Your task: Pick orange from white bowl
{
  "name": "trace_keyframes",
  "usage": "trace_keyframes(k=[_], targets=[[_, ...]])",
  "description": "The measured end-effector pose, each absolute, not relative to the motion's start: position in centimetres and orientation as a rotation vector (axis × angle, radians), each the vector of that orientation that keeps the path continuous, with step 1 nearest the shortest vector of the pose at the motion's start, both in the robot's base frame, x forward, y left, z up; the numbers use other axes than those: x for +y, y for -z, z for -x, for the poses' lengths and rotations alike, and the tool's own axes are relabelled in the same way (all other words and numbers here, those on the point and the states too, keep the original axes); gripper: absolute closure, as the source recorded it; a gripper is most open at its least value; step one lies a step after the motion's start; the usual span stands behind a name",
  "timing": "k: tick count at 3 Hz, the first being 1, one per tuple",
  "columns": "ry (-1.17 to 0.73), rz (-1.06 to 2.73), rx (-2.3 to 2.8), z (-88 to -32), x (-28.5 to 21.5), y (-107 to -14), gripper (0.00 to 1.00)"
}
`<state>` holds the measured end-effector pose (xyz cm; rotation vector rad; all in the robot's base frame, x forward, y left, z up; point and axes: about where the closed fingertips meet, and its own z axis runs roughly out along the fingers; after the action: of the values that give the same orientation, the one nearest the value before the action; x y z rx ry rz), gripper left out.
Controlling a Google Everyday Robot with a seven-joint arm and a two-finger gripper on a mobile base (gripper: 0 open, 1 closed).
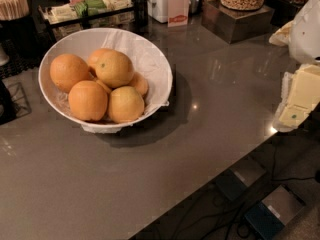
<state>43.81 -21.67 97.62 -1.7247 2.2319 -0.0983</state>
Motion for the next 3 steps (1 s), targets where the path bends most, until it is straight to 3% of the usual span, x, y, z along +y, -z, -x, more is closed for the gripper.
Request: trace_keyframes(k=[1,3], targets=[[0.098,1.725,2.230,-43.8,-21.6,-97.6,0.00],[0.113,1.876,1.964,-47.6,-14.1,-99.9,0.00]])
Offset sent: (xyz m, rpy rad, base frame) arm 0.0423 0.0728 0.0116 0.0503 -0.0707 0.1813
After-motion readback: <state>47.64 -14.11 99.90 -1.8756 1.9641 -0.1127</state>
